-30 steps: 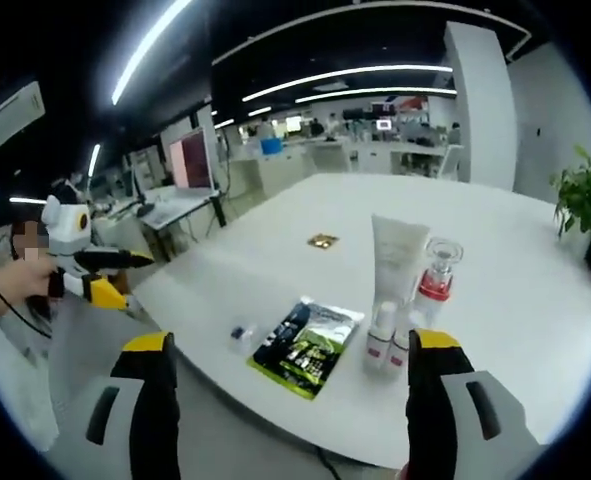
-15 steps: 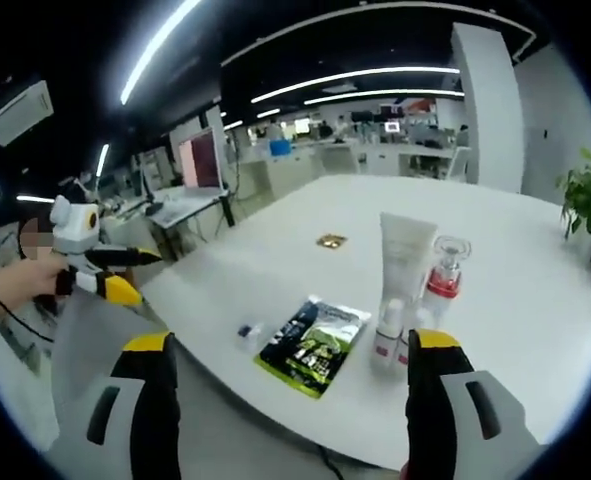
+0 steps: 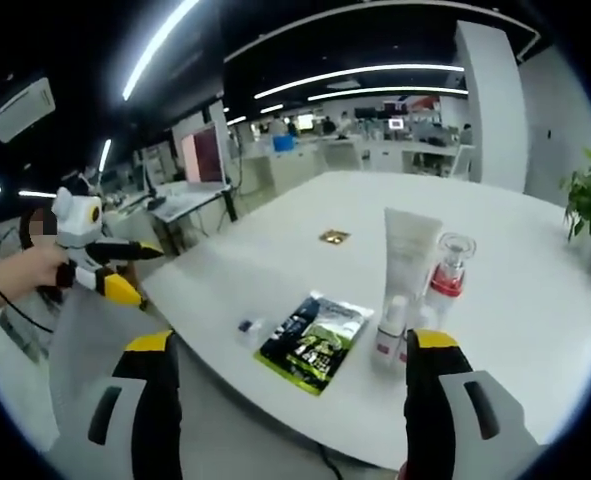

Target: Arrange the skincare products in the storage area until every visible bottle or jar stands upright without overlapping.

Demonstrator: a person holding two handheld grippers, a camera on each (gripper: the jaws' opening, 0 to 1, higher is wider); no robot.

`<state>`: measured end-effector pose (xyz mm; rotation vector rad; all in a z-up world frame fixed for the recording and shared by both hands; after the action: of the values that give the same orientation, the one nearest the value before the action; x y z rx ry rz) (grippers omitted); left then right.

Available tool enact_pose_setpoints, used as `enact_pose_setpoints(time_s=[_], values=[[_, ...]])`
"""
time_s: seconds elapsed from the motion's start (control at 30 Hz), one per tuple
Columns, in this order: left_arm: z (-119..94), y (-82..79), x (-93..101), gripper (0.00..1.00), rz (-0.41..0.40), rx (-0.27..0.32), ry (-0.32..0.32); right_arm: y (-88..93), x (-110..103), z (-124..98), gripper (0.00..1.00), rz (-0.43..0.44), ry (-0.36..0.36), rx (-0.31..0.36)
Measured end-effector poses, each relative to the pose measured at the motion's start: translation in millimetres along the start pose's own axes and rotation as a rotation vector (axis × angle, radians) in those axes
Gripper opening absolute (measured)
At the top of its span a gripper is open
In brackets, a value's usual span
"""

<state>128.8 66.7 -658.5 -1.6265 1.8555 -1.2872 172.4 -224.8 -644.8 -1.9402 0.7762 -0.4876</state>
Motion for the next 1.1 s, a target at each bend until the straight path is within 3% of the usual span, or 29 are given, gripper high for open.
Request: enact_pose_setpoints(time_s=[0.13, 0.23, 0.37, 0.53, 0.73, 0.8, 0.93, 1.1], values=[[2.1, -9.4, -2.3, 0.99, -0.006, 0.012, 0.014, 1.8, 0.2, 0.0, 0.92, 0.008, 0.0, -0.014], [3.4, -26.3, 0.4, 0.99, -0.02, 0.036, 0.03, 1.0, 0.3, -0.5, 0.92, 0.016, -0.001, -0.008], [8.4, -49.8, -0.7, 0.99, 0.021, 0.042, 0.042, 1.9, 1.6, -0.8, 0.92, 0.031, 0.007, -0.011], [22.8, -67.5, -2.2, 0.99, 0.043, 0.033, 0.049, 2.9, 2.3, -1.1, 0.92, 0.036, 0.014, -0.016], [44.9, -68.2, -1.3, 0.94, 0.054, -0.022, 0.063, 4.0, 2.0, -0.1, 0.91, 0.029, 0.01, -0.026], [54.3, -66.2, -2.8, 0.91, 0.073, -0.068, 0.063, 4.5, 2.2, 0.5, 0.9, 0.031, 0.009, -0.03], [66.4, -69.2, 4.7, 0.9, 0.099, -0.081, 0.08, 5.6, 3.4, 1.1, 0.9, 0.038, 0.013, -0.037], [92.1, -78.0, -6.9, 0.9, 0.137, -0.128, 0.068, 6.0, 3.7, 2.1, 0.9, 0.048, 0.016, -0.04]])
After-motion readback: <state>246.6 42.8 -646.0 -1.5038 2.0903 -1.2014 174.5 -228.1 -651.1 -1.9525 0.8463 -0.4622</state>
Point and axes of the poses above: the point that each gripper's makers call its tool centre point, and the gripper's own axes: z roughly forward along the fingers, x roughly to its right, y roughly out of its underside, the point moved 6 cm from there along -z, roughly backward along the fingers, and after that the axes turned 9 degrees about -z, right-handed, at the moved point
